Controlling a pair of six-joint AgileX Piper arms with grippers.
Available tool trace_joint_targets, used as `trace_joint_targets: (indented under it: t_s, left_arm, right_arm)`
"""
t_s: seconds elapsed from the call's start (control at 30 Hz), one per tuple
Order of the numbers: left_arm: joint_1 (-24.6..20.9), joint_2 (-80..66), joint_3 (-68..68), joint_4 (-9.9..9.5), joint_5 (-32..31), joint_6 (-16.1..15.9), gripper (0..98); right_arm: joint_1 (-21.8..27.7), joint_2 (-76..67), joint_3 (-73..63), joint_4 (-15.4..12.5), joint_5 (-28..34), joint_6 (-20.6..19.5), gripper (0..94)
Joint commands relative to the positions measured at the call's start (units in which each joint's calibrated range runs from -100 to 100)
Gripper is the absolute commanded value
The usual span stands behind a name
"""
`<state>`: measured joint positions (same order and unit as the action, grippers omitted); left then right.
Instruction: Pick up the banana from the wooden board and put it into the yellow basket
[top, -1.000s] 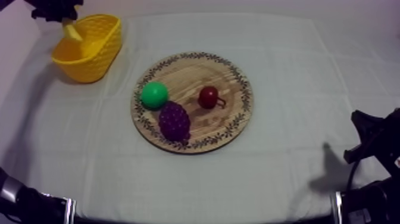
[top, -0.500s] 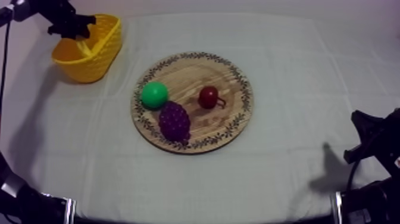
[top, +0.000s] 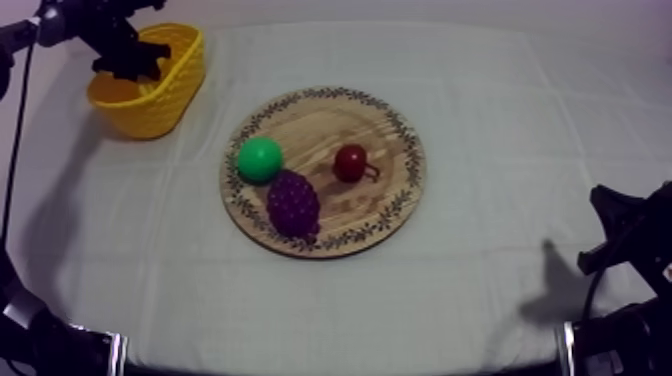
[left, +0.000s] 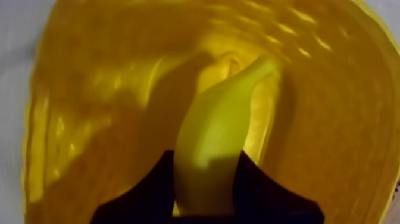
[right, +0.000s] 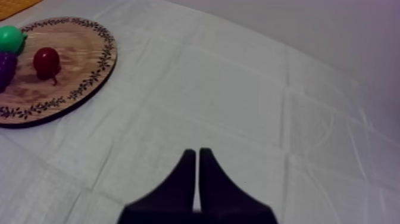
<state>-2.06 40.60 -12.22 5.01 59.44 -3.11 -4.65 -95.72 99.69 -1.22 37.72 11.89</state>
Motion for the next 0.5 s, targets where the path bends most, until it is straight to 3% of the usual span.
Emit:
trace_joint_targets:
  t_s: [0.0,0.47]
  left_arm:
    - [-0.1,0.2,0.2,0.12,-0.2,-0.1,27.7]
    - [-0.3,-0.5,2.6,1.27,-2.5,-1.4,46.1]
  right_arm:
    - [0.0,0.0,0.0,0.0,0.0,0.0,0.2]
    - [0.0,0.0,0.0,0.0,0.0,0.0,0.2]
